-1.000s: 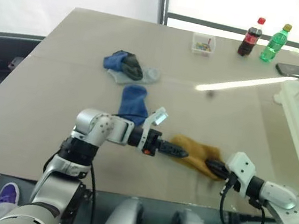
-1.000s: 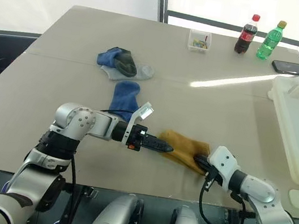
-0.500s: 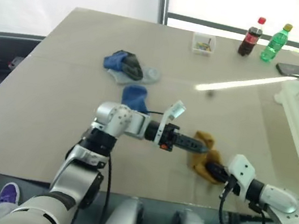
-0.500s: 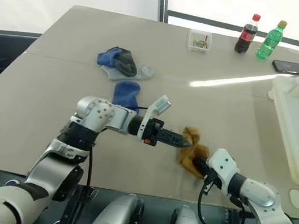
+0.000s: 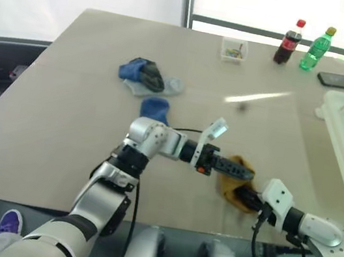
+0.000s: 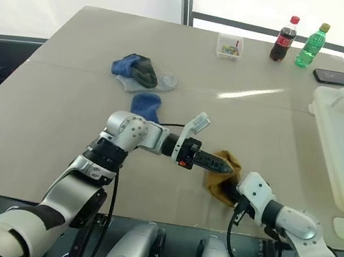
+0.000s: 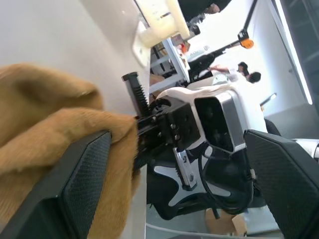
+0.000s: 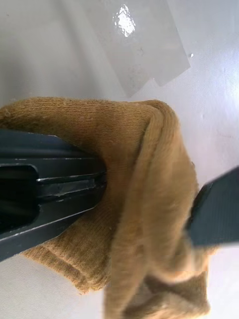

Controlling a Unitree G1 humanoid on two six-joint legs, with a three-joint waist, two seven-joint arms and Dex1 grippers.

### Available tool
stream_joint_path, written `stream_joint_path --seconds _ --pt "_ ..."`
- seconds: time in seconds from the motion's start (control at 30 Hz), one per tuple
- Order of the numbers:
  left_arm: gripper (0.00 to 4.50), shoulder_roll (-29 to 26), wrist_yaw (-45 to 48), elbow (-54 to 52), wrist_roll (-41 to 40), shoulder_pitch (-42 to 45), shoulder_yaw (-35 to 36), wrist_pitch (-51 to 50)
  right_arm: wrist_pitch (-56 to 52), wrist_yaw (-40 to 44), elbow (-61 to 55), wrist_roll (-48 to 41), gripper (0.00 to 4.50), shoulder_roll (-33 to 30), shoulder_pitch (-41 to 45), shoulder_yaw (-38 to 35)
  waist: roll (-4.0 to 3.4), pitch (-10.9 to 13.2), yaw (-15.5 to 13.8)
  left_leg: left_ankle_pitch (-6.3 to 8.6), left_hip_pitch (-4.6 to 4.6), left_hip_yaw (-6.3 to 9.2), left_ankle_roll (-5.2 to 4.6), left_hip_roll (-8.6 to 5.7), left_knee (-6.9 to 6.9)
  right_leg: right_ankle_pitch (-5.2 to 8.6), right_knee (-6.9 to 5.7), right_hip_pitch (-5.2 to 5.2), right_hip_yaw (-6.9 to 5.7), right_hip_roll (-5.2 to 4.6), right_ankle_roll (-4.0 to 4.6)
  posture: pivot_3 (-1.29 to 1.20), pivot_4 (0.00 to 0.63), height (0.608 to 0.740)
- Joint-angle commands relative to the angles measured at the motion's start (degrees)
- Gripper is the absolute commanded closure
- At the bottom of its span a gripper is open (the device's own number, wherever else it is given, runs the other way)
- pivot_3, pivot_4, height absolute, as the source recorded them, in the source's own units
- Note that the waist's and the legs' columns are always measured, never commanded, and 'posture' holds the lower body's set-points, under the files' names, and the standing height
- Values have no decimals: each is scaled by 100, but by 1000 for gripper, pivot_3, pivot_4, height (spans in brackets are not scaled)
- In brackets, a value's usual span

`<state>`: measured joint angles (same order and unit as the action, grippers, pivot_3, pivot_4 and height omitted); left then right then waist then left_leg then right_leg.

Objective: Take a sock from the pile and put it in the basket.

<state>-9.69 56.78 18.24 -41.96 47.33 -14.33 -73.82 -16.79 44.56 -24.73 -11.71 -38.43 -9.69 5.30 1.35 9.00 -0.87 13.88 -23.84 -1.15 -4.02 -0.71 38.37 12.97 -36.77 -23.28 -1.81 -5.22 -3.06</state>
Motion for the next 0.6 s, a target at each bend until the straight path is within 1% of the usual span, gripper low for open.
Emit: stream_joint_path --seconds 0.03,0.2,0.33,0.47,0.53,0.6 --pt "0 123 371 235 161 172 -247 300 -21 84 20 127 4443 -99 -114 149 0 0 -2 0 0 0 0 0 0 0 0 0 -1 0 0 0 150 729" --pt "0 176 791 294 281 217 -603 335 142 51 64 323 4443 -148 -135 229 0 0 -2 1 -1 -1 -1 0 0 0 2 0 -8 2 0 0 150 729" --pt "0 205 876 385 505 118 -831 527 199 12 3 360 4443 -128 -149 178 0 0 -3 1 -1 0 -2 0 0 0 2 0 -7 2 0 0 150 729" --pt "0 227 869 397 517 52 -756 458 217 -17 -122 334 4443 -94 -160 120 0 0 -3 1 -2 0 -2 0 0 0 3 0 -5 1 0 0 150 729" --pt "0 192 832 256 602 -53 -760 683 205 -31 -145 329 4443 -83 -153 114 1 0 -3 1 -2 1 -2 0 0 0 3 0 -4 0 -1 0 150 729" --pt "0 227 789 187 368 -7 -319 625 205 -42 -142 357 4443 -85 -152 134 1 2 -3 1 -2 1 -3 1 0 0 3 0 -3 -1 -1 0 150 729"
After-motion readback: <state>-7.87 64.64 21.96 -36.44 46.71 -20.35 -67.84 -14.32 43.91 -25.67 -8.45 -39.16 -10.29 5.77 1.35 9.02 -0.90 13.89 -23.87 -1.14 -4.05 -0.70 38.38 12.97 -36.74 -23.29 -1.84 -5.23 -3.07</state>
